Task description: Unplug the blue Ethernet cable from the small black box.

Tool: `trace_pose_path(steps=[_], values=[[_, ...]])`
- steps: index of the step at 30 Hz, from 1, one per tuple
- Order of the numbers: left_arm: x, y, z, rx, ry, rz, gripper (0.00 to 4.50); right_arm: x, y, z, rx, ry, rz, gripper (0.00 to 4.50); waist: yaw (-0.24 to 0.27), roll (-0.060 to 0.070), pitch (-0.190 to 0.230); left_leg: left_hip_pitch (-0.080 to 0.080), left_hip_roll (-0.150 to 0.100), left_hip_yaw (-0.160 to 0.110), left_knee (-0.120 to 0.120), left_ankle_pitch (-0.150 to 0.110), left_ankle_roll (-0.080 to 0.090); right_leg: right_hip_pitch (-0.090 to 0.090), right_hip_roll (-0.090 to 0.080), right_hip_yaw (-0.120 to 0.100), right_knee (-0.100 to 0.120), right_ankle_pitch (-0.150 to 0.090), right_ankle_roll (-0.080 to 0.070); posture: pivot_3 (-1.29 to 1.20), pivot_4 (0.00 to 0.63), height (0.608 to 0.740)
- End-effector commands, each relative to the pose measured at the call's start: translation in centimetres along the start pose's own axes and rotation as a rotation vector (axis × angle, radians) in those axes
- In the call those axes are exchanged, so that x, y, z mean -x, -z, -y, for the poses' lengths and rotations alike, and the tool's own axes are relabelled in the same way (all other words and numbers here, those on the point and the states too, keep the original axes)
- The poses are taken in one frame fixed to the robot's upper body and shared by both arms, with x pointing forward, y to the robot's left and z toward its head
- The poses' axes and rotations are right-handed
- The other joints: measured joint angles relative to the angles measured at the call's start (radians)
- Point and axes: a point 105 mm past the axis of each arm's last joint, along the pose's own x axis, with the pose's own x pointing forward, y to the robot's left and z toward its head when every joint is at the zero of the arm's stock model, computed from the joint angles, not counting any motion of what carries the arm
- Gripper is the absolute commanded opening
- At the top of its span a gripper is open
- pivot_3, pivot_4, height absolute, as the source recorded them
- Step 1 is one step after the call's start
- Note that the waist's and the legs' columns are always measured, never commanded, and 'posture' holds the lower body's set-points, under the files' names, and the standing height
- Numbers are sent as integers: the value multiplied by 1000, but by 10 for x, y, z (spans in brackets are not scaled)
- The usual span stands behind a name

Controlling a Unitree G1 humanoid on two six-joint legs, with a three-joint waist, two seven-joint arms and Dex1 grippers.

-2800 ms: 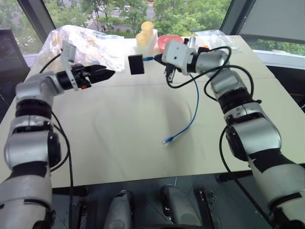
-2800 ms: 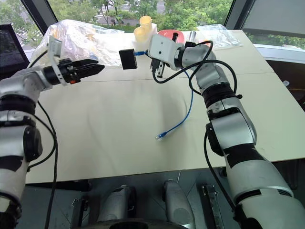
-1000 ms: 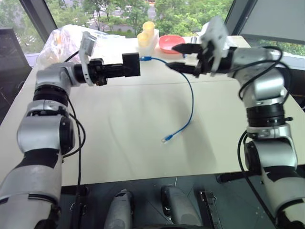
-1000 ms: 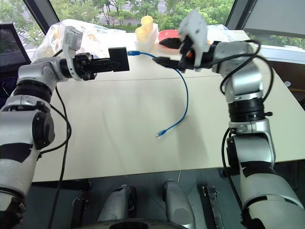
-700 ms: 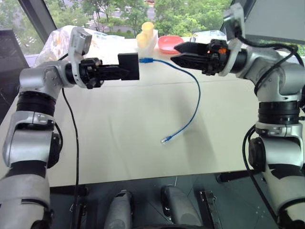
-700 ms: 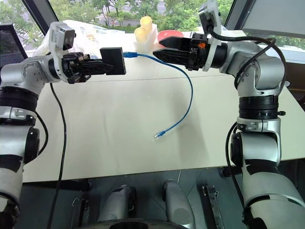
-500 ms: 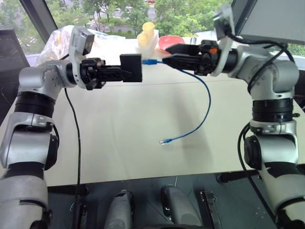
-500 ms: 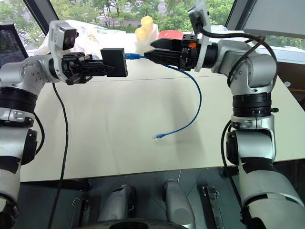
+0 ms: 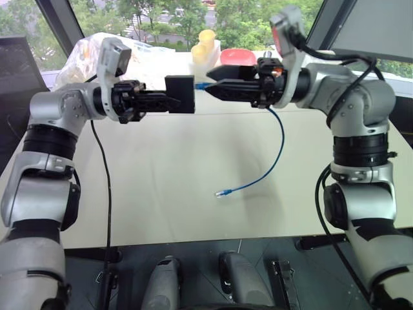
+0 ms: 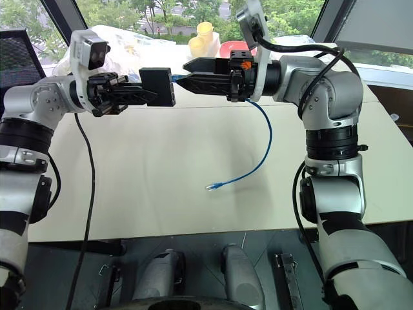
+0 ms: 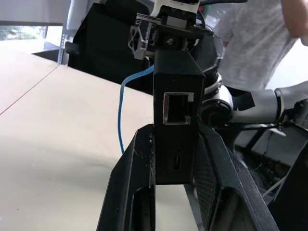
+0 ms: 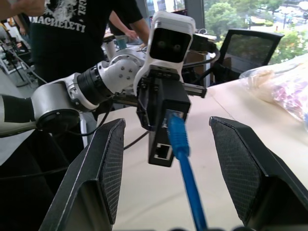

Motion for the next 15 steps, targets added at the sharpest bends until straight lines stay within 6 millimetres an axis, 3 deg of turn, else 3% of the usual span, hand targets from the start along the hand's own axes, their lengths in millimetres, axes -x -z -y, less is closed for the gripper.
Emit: trace_pose_path(steps=[1,15], values=[[-6,-13,4,-56,24,-2,493,-3,-10,-6,38,-13,25,2884,0,0,0,0,0,0,0,0,0,0,0,0,0,0,0,0,150,740],[-9,-13,4,-65,32,-6,493,-5,-5,6,-7,61,30,2884,-1,0,0,0,0,0,0,0,0,0,0,0,0,0,0,0,150,740]])
